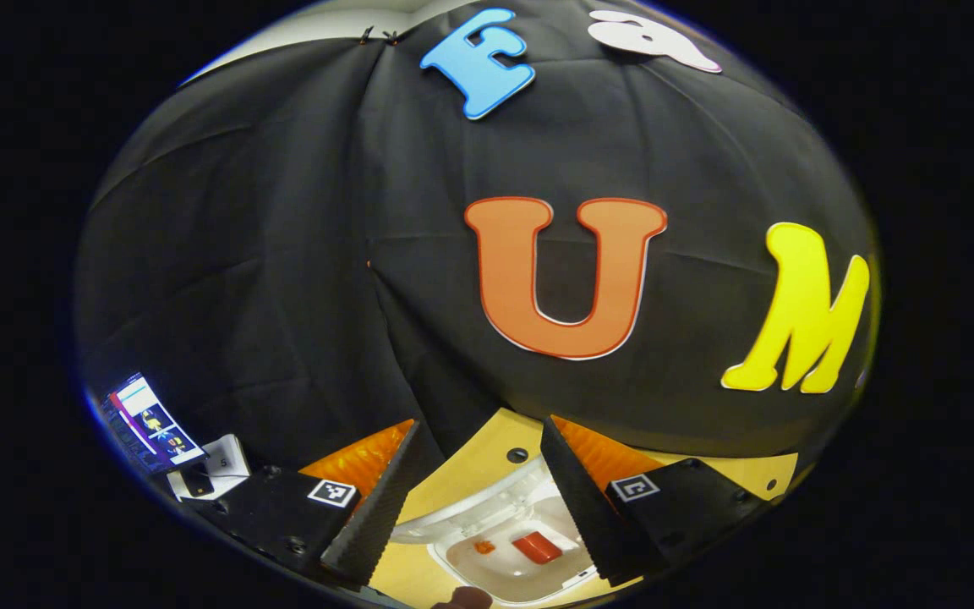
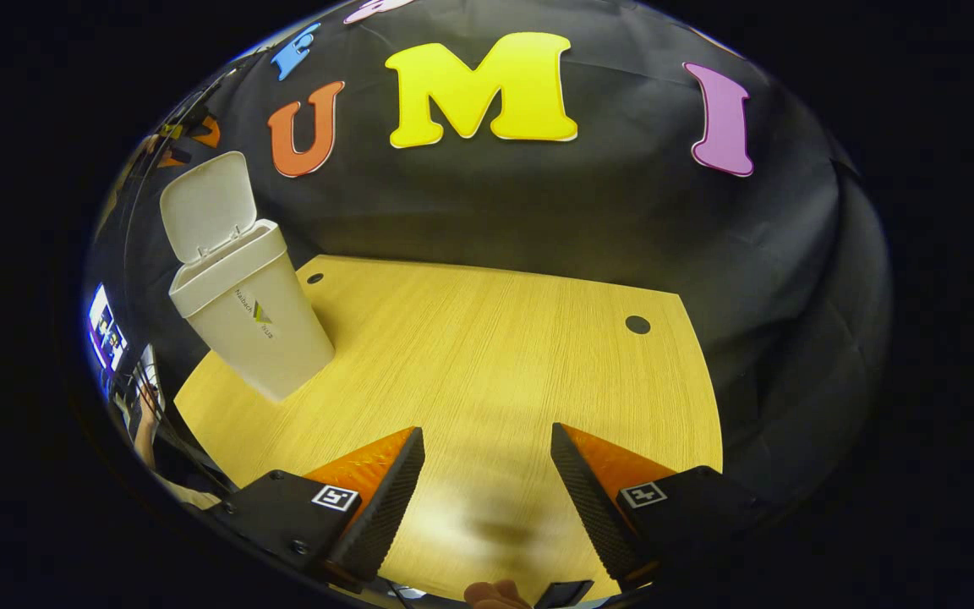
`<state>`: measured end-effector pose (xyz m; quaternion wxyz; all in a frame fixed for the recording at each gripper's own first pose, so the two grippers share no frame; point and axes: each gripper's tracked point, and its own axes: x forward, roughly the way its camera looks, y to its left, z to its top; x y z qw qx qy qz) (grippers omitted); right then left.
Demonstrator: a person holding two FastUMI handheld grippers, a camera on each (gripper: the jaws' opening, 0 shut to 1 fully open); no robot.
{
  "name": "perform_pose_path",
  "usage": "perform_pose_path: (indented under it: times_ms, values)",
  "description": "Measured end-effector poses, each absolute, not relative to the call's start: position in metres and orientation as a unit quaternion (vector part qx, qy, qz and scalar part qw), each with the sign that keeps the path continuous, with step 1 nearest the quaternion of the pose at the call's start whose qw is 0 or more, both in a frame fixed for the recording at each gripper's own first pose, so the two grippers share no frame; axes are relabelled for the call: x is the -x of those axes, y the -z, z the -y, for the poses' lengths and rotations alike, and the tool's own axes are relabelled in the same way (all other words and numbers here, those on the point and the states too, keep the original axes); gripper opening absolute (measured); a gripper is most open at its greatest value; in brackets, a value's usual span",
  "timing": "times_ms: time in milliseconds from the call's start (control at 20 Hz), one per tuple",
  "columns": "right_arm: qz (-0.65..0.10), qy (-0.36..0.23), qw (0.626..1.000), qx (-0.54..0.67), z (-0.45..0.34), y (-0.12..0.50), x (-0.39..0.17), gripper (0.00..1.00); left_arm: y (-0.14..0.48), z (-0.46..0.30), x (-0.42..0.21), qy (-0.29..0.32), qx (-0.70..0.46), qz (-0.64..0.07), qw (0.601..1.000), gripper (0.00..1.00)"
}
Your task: Press the lid of the desktop garbage bin to open it, pick up the crumpled paper on the desktop and throw it into the bin, then pick up the pop can on the desktop and drop it into the bin, and finally close the garbage bin lid.
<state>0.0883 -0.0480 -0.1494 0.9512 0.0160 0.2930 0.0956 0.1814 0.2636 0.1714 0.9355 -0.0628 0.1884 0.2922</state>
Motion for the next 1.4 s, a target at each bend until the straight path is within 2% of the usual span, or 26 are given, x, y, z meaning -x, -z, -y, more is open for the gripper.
perform_pose_path:
  times_ms: [350, 400, 850, 1400]
  values:
    - [-0.297, -0.083, 0.951, -0.01, 0.059, 0.152, -0.082, 0.94, -0.144, -0.25, -0.185, -0.268, 0.162, -0.198, 0.929, 0.92]
    - [-0.297, -0.081, 0.951, -0.012, 0.06, 0.152, -0.081, 0.96, -0.143, -0.249, -0.183, -0.266, 0.171, -0.197, 0.928, 0.89]
    - [-0.297, -0.092, 0.95, -0.036, 0.055, 0.146, -0.072, 0.96, -0.102, -0.233, -0.184, -0.241, 0.217, -0.199, 0.925, 0.9]
    - [-0.311, -0.09, 0.945, -0.051, 0.068, 0.171, -0.054, 0.96, -0.026, -0.165, -0.154, -0.219, 0.193, -0.263, 0.92, 0.9]
